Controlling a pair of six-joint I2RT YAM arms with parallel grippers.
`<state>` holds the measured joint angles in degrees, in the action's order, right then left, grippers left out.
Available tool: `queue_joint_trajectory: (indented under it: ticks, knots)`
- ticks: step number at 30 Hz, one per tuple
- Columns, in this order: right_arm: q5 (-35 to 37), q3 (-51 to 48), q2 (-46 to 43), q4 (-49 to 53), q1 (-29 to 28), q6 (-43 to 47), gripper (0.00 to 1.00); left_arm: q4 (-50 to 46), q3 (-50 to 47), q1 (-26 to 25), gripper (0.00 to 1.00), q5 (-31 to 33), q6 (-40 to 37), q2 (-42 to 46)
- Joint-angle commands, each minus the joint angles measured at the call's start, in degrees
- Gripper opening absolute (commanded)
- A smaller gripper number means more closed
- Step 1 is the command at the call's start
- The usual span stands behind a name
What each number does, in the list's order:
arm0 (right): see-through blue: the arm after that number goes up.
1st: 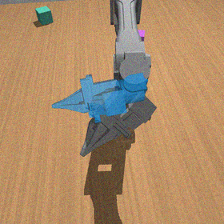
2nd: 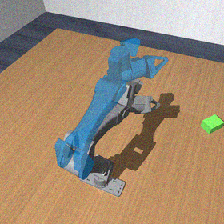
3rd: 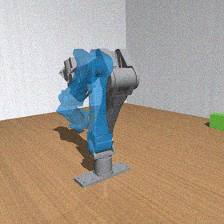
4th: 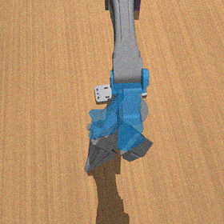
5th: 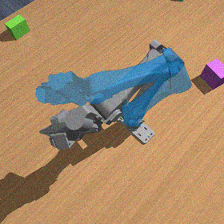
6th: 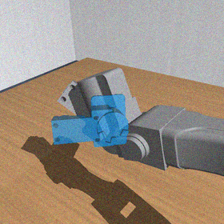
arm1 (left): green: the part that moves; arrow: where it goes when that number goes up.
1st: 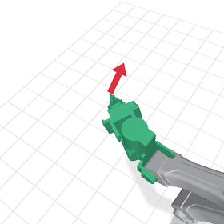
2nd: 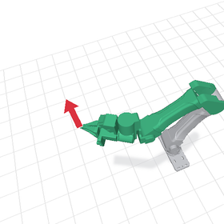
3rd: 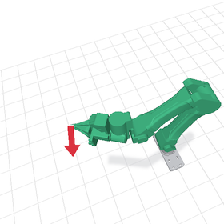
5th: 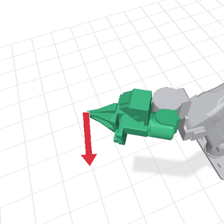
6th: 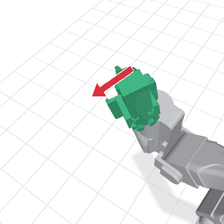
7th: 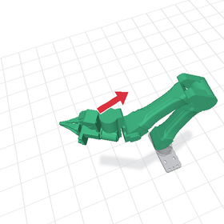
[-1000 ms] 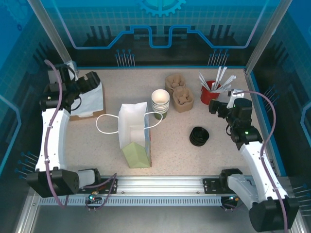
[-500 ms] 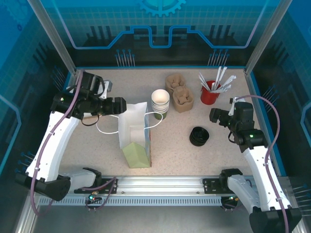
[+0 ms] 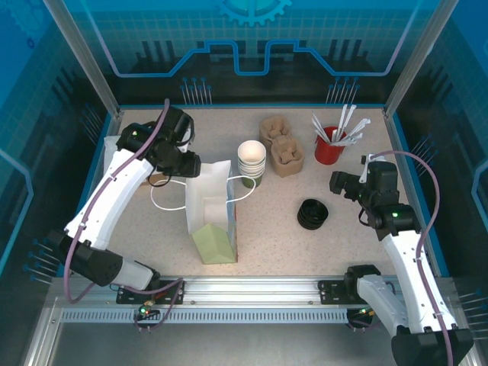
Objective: Pack the takeout coffee
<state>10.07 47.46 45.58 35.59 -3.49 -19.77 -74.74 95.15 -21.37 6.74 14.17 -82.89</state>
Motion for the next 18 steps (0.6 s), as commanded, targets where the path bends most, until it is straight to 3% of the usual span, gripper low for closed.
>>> queue_joint_trajectory:
  ticks: [1,8,18]
  knots:
    - [0.9,-0.8,-0.5,0.5,-0.7,-0.7,1.00,-2.2,2.7,-0.4,0.36,2.2,-0.9,0.3]
    - [0.8,-0.6,0.4,0.1,-0.7,-0.8,1.00,-2.8,4.8,-0.4,0.14,2.3,-1.3,0.2]
    - [0.5,-0.6,0.7,0.0,-0.9,-1.2,1.00,-3.3,6.5,-0.4,0.00,3.1,-2.2,-0.6]
